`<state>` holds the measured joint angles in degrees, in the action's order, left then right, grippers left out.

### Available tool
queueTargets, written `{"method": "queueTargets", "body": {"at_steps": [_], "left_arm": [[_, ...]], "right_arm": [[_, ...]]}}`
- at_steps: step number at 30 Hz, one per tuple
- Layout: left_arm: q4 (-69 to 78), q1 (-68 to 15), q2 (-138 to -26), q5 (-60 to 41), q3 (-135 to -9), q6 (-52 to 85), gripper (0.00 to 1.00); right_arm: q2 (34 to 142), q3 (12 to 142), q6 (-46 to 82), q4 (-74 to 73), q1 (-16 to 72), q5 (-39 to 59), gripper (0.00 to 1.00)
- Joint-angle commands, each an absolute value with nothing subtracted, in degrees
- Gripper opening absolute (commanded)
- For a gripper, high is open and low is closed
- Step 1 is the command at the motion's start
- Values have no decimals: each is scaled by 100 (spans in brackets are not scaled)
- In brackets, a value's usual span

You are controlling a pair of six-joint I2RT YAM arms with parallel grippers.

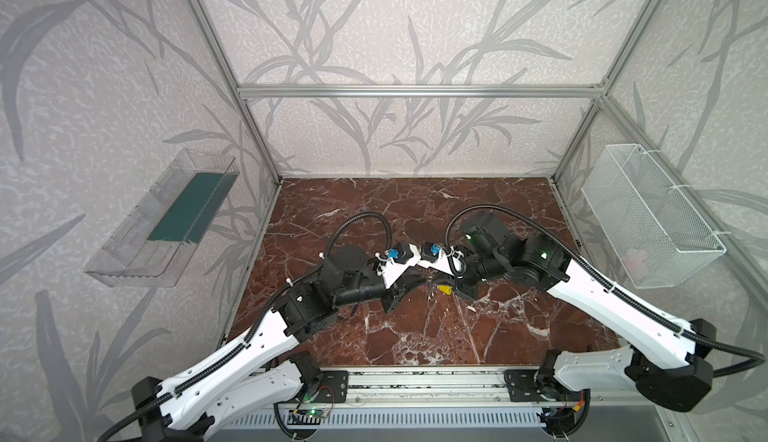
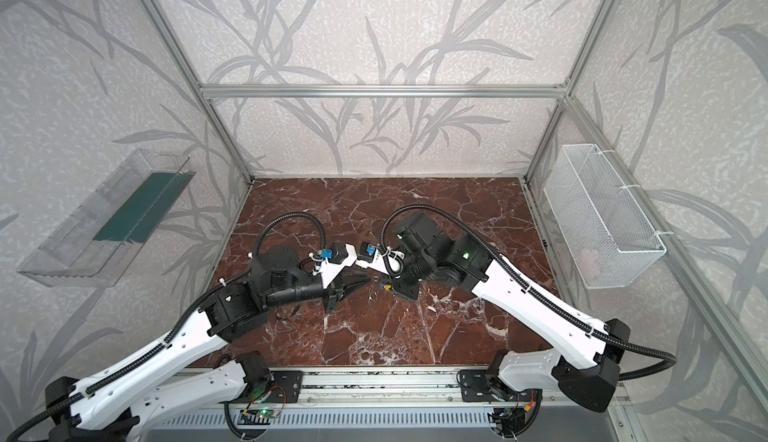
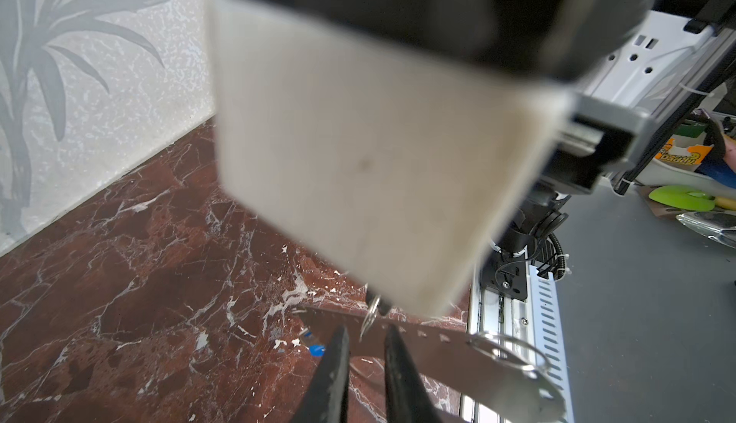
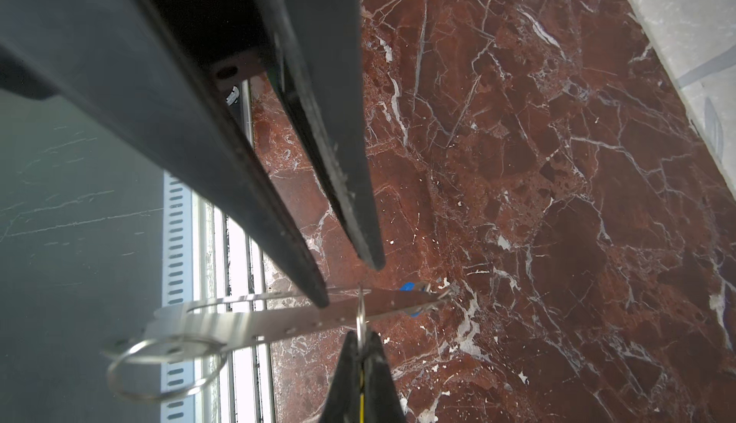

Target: Put the keys on the keyring

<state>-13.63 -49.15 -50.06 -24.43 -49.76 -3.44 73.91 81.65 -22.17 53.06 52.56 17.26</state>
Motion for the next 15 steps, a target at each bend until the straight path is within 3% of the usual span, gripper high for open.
{"method": "queueTargets", "body": {"at_steps": [1, 15], "left_arm": [[-1098, -4931, -4872, -2670, -4911, -387, 20], [-601, -4941, -4869, -2864, -4643, -344, 21]], "right_arm": [[7295, 8290, -2285, 5315, 5289, 1946, 0], [7066, 8117, -2267, 5049, 5286, 2442, 0]]}}
